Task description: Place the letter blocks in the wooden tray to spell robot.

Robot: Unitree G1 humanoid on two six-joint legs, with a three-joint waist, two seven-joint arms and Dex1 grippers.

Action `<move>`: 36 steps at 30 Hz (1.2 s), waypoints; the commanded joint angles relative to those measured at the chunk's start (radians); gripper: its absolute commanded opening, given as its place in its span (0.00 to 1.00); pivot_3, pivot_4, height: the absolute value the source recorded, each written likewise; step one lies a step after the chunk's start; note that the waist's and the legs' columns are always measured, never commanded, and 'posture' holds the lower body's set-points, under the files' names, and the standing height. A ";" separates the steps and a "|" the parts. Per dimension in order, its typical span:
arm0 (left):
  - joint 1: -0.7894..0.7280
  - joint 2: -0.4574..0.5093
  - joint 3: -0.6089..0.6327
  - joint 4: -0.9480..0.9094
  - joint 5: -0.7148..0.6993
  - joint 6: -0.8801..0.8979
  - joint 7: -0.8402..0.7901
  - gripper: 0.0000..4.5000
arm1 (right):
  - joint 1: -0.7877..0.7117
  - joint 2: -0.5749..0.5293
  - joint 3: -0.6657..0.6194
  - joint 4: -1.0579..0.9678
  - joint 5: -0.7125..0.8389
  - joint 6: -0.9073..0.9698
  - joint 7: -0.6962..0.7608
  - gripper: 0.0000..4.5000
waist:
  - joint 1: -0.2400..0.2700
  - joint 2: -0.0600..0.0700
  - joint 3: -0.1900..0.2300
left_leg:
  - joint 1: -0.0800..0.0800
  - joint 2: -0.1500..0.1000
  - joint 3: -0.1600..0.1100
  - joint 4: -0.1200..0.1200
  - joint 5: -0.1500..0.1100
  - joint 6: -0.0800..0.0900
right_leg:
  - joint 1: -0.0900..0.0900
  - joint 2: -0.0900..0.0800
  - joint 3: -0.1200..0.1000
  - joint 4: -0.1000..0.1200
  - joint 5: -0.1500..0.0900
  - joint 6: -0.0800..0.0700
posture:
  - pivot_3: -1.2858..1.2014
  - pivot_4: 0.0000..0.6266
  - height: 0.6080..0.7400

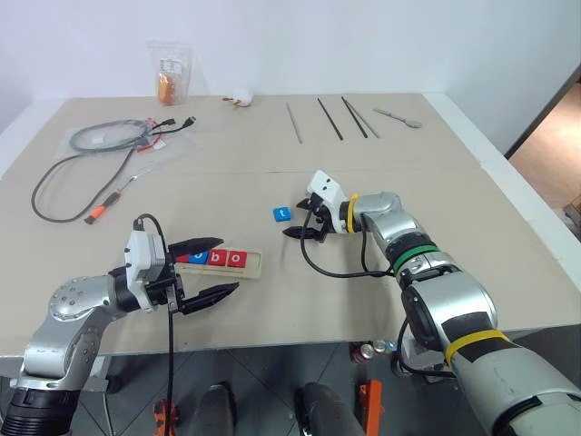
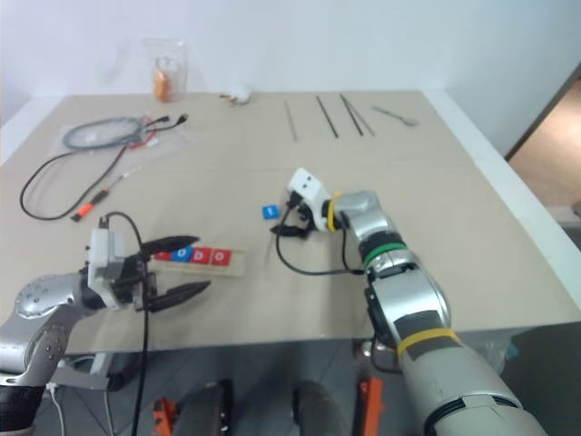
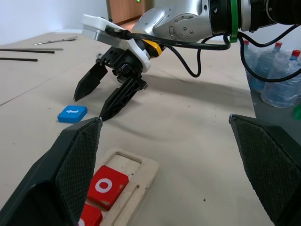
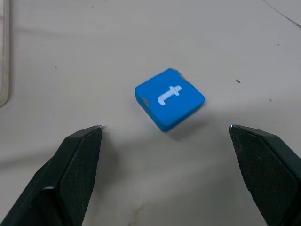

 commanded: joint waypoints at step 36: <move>0.022 0.010 0.033 -0.080 -0.014 0.009 0.058 1.00 | -0.042 0.050 -0.050 0.063 -0.020 -0.003 0.002 0.26 | 0.001 0.000 0.000 | 0.000 0.000 0.000 0.000 0.000 0.000 | 0.000 0.000 0.000 0.000 0.001 0.001 | 0.52 0.24 1.00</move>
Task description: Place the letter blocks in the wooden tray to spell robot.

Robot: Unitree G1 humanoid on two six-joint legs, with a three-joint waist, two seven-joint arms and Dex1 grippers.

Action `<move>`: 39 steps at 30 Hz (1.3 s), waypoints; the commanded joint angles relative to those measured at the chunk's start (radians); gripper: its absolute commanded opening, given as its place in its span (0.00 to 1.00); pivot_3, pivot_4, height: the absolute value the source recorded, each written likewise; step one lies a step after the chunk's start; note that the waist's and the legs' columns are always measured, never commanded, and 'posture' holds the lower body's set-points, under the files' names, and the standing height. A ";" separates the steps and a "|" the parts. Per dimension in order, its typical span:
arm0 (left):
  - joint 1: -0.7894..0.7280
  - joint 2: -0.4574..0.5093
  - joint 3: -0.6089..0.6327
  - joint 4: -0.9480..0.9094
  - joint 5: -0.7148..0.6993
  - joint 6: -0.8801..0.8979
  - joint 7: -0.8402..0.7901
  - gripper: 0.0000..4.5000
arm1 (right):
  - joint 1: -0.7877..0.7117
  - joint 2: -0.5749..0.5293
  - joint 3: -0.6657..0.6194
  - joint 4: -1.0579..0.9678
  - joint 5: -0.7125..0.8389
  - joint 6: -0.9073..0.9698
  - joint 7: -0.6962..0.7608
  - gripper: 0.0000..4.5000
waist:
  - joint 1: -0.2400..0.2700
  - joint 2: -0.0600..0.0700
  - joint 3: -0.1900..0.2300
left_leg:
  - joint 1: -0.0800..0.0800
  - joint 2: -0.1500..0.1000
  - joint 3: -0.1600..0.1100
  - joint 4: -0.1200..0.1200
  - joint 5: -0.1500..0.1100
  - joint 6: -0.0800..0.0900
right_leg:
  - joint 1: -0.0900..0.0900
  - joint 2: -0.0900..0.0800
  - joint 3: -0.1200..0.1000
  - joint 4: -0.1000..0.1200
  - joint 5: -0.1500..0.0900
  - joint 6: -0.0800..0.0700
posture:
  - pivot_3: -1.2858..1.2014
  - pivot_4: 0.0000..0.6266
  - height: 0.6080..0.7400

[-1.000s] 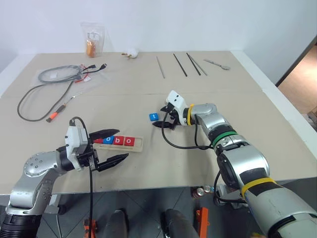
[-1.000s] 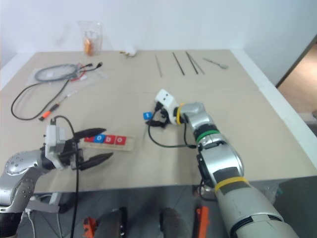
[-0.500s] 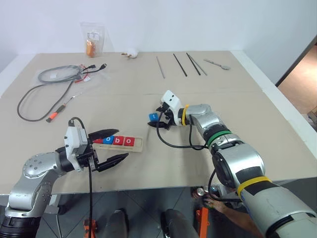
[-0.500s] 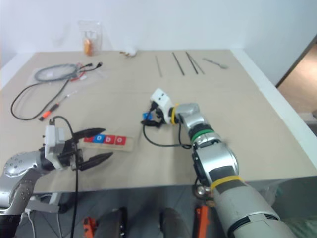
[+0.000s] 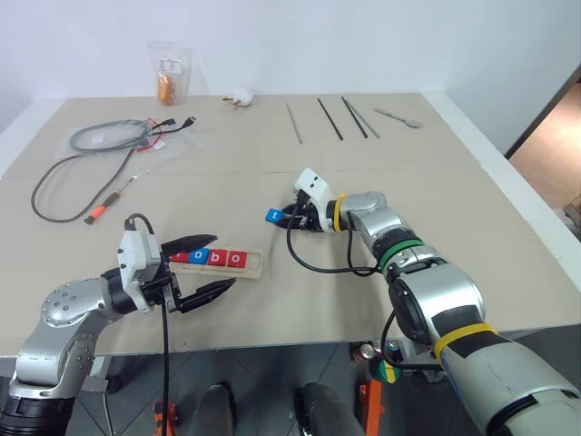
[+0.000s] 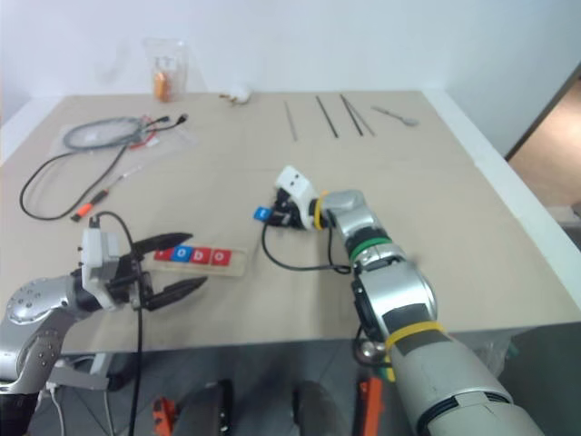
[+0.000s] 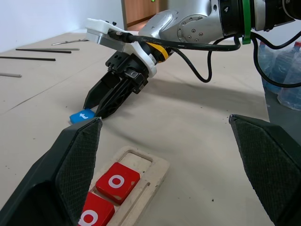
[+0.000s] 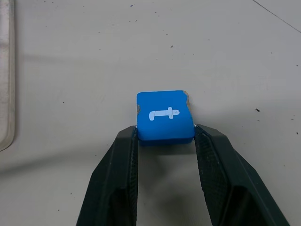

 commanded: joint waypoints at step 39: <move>0.133 0.055 0.120 0.020 0.010 -0.057 -0.058 1.00 | 0.281 -0.173 0.290 -1.162 0.111 0.787 0.260 0.26 | 0.001 0.000 0.000 | 0.000 0.001 0.002 0.001 0.000 -0.001 | -0.002 -0.001 0.000 0.000 -0.002 -0.005 | 0.52 0.24 1.00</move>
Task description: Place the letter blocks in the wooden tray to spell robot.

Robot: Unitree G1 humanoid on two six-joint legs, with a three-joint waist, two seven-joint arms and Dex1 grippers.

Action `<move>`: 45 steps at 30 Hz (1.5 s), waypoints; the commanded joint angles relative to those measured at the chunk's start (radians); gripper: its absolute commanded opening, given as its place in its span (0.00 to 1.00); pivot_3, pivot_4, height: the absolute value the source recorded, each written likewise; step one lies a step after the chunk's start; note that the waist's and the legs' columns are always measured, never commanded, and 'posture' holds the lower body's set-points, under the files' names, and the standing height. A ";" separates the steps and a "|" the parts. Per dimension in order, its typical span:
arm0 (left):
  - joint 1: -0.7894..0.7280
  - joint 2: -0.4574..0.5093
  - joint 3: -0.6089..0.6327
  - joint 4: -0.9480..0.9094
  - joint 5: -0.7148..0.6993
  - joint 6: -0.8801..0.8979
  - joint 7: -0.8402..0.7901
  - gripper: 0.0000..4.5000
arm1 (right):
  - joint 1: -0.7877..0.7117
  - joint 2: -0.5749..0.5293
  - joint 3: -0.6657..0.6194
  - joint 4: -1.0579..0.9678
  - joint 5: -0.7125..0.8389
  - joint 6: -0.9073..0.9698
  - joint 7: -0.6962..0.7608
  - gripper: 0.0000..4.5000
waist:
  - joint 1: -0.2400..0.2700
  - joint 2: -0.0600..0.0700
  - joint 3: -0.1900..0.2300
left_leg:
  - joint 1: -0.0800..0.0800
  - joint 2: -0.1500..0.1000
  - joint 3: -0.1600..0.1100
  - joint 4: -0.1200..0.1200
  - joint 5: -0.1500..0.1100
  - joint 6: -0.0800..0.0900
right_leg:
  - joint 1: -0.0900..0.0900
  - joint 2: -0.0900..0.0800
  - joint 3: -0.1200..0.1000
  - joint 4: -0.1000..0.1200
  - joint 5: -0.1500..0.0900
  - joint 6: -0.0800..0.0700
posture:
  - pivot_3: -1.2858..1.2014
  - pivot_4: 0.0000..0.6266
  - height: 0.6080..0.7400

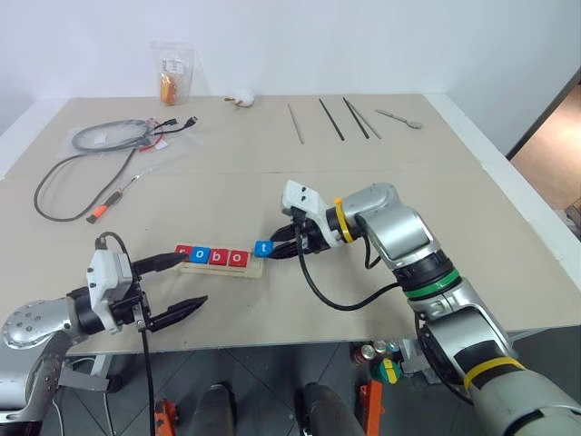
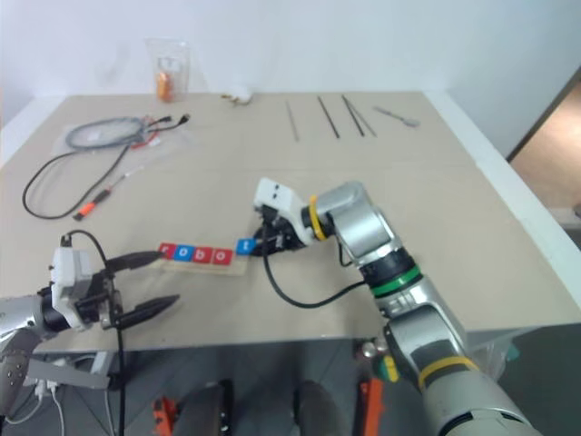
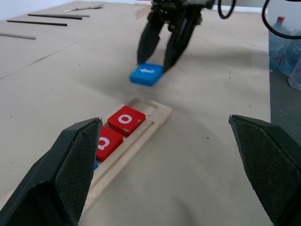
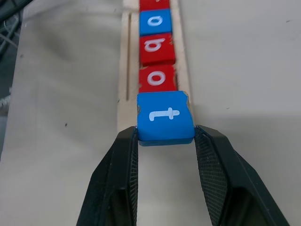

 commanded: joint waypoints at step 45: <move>0.012 -0.051 0.057 -0.008 -0.058 -0.064 0.081 1.00 | -0.141 0.121 0.115 0.237 -0.019 -0.186 -0.054 0.48 | 0.000 0.000 0.000 | -0.002 0.001 0.003 0.000 0.000 0.000 | -0.004 0.000 0.001 0.000 0.000 0.000 | 0.52 0.24 1.00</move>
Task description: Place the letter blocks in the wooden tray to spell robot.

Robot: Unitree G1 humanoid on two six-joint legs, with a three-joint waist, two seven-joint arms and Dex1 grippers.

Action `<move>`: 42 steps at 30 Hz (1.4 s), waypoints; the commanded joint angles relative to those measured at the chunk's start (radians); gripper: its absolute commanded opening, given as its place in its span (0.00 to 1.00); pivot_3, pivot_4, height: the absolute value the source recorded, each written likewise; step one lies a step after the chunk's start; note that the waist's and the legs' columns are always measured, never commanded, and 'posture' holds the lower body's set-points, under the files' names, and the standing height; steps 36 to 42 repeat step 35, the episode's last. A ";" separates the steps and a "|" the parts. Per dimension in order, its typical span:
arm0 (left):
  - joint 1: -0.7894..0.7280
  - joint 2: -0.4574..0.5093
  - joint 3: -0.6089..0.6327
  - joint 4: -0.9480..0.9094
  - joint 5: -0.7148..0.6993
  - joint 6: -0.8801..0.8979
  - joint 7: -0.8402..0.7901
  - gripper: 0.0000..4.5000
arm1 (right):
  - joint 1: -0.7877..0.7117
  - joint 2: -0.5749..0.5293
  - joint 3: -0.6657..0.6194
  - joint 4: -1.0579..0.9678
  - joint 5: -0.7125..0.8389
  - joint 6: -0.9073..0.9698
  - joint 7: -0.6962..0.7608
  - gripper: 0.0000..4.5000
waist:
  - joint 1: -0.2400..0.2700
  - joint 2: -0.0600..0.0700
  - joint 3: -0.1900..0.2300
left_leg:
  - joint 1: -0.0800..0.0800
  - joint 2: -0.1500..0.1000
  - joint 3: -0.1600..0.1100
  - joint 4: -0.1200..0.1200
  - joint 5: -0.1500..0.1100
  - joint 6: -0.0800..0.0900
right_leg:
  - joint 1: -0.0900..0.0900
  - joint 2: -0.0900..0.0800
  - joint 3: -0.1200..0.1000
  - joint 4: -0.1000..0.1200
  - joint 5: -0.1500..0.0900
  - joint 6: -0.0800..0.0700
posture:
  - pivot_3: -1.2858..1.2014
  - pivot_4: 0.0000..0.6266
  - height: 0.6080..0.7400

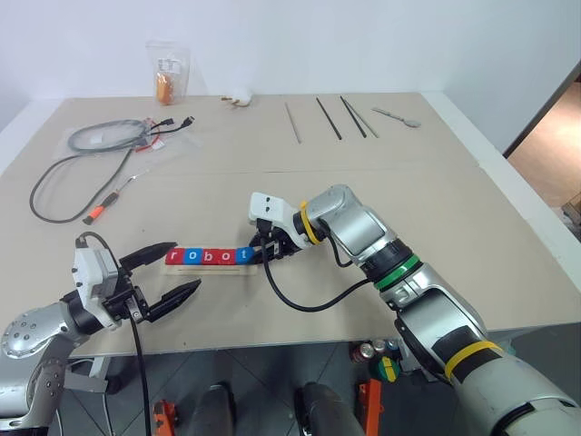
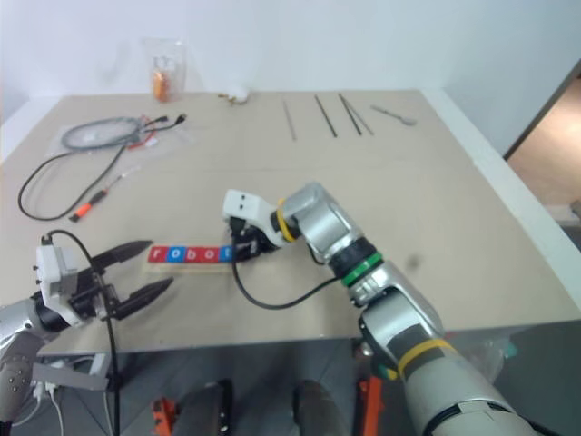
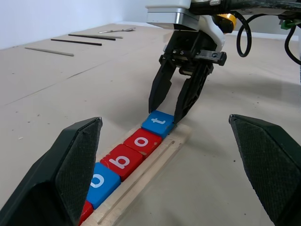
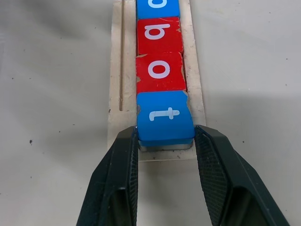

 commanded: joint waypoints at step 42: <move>0.192 0.085 0.278 -0.132 -0.150 0.381 0.277 1.00 | 0.302 -0.366 -0.444 -0.376 0.314 0.164 -0.012 0.99 | -0.001 -0.001 0.000 | -0.001 0.000 0.005 0.000 -0.001 -0.002 | -0.004 -0.001 0.005 0.000 0.000 0.000 | 0.52 0.24 1.00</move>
